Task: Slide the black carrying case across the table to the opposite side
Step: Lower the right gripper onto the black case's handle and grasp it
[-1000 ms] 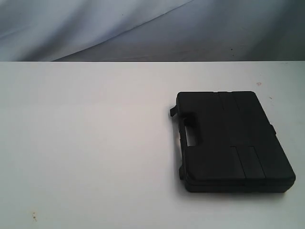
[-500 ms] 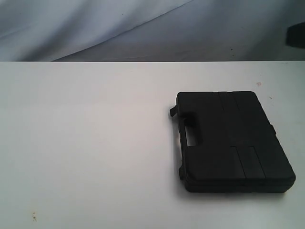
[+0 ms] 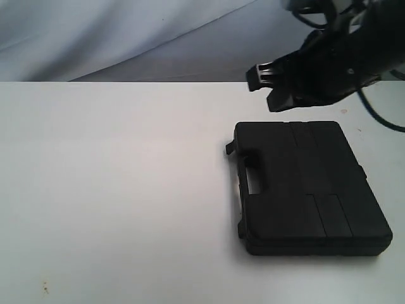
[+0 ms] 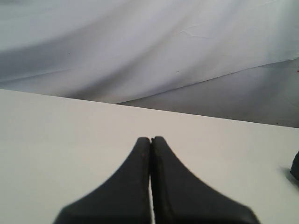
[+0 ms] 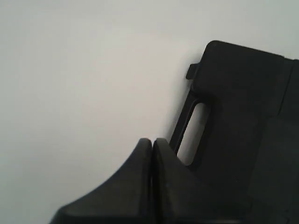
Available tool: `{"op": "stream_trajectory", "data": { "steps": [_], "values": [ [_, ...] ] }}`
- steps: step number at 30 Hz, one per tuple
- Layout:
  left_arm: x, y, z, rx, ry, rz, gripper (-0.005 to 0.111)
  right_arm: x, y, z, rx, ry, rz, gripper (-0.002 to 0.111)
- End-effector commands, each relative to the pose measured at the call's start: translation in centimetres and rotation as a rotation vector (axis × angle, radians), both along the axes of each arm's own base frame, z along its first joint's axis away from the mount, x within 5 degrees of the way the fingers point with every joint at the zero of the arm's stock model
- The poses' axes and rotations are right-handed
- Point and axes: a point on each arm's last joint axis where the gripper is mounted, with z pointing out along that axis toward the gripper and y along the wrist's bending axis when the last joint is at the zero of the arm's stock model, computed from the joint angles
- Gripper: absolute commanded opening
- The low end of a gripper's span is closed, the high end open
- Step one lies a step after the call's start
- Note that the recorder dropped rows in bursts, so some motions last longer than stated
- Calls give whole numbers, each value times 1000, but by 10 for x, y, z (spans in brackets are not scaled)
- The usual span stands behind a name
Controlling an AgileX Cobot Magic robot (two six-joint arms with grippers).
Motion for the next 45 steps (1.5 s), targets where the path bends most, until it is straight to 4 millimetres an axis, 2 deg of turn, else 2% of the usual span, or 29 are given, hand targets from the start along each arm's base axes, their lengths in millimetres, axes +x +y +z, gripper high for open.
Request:
{"op": "stream_trajectory", "data": {
  "steps": [1,6,13,15,21,24,45],
  "values": [
    [0,0,-1,4,-3,-3,0,18,23,-15,-95,82,-62,0],
    [0,0,-1,4,-3,-3,0,37,44,-39,-176,192,-104,0],
    [0,0,-1,4,-3,-3,0,54,58,-81,-227,303,-161,0],
    [0,0,-1,4,-3,-3,0,57,60,-93,-242,331,-178,6],
    [0,0,-1,4,-3,-3,0,60,65,-115,-255,399,-215,33],
    [0,0,-1,4,-3,-3,0,62,66,-122,-261,409,-233,37],
    [0,0,-1,4,-3,-3,0,74,73,-162,-261,418,-296,37]
  ]
}}
